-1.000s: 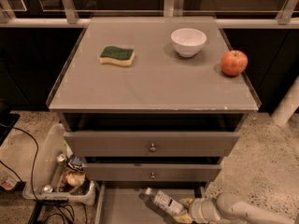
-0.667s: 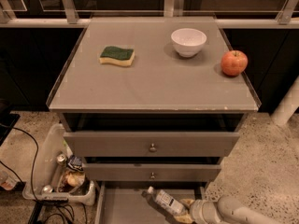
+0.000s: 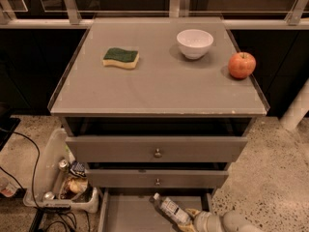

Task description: Place blue plastic bottle into bottom drawer

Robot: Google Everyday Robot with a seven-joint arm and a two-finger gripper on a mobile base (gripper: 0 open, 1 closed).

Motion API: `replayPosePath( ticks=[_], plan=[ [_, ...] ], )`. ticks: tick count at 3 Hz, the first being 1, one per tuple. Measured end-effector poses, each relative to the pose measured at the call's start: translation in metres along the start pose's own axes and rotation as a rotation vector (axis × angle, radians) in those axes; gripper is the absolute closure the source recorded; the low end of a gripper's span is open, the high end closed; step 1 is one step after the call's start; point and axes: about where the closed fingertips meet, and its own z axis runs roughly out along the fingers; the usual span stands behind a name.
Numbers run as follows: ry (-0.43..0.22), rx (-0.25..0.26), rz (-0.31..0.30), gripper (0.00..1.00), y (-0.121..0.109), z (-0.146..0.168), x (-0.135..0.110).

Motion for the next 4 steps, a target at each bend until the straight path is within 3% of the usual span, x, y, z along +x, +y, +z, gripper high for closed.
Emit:
replayPosePath(
  ticks=[1,2,4],
  plan=[
    [0.023,0.005,-0.018,1.00,0.009,0.015,0.008],
    [0.056,0.009,-0.032,0.82,0.019,0.027,0.013],
    [0.057,0.013,-0.032,0.36,0.019,0.028,0.013]
  ],
)
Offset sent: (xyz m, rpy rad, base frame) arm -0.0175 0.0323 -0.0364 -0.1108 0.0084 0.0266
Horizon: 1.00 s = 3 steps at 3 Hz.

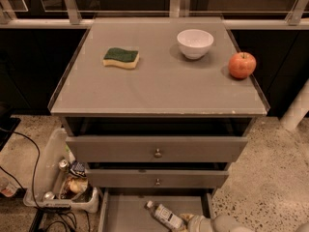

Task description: Place blue plastic bottle into bottom drawer

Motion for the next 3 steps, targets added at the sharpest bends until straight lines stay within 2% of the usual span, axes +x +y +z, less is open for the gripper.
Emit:
replayPosePath(
  ticks=[1,2,3],
  plan=[
    [0.000,0.000,0.000,0.13,0.0000,0.0000,0.0000],
    [0.000,0.000,0.000,0.00,0.0001,0.0000,0.0000],
    [0.000,0.000,0.000,0.00,0.0001,0.0001,0.0000]
  ],
)
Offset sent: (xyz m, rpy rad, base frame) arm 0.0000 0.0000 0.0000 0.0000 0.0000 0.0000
